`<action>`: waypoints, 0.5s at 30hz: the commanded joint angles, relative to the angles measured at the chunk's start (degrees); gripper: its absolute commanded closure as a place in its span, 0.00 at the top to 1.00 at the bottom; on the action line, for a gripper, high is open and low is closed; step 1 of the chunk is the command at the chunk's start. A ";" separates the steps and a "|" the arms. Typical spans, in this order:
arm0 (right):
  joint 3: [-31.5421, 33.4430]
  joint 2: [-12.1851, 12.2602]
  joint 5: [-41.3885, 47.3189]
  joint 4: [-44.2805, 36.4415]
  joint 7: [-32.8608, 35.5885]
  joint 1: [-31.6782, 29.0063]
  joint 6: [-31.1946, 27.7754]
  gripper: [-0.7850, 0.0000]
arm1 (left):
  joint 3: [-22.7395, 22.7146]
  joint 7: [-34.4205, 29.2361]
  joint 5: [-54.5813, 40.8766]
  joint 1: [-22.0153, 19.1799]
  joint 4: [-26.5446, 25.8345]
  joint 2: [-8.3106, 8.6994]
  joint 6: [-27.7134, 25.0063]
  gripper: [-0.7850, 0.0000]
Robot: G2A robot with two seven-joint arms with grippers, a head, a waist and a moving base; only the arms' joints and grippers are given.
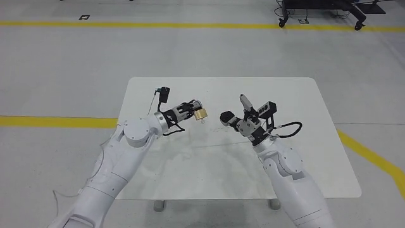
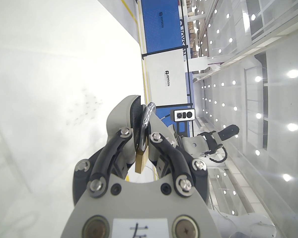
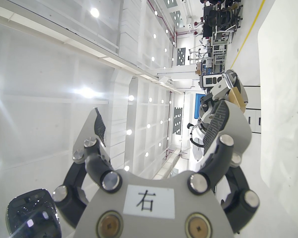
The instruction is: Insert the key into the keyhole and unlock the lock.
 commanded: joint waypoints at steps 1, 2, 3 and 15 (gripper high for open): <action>0.00 0.00 0.00 0.00 0.00 0.00 0.00 1.00 | 0.00 0.00 0.01 0.00 0.00 0.00 0.00 0.00; 0.00 0.00 0.00 0.00 0.00 0.00 0.00 1.00 | 0.01 0.20 0.07 0.08 -0.07 -0.01 0.04 0.00; 0.00 0.00 0.00 0.00 0.00 0.00 0.00 1.00 | 0.15 0.67 0.51 0.21 -0.27 -0.04 0.59 0.00; 7.46 0.69 -4.43 -5.07 -5.65 -6.17 -12.54 1.00 | 22.01 4.56 23.48 -13.55 7.17 -7.37 20.15 0.00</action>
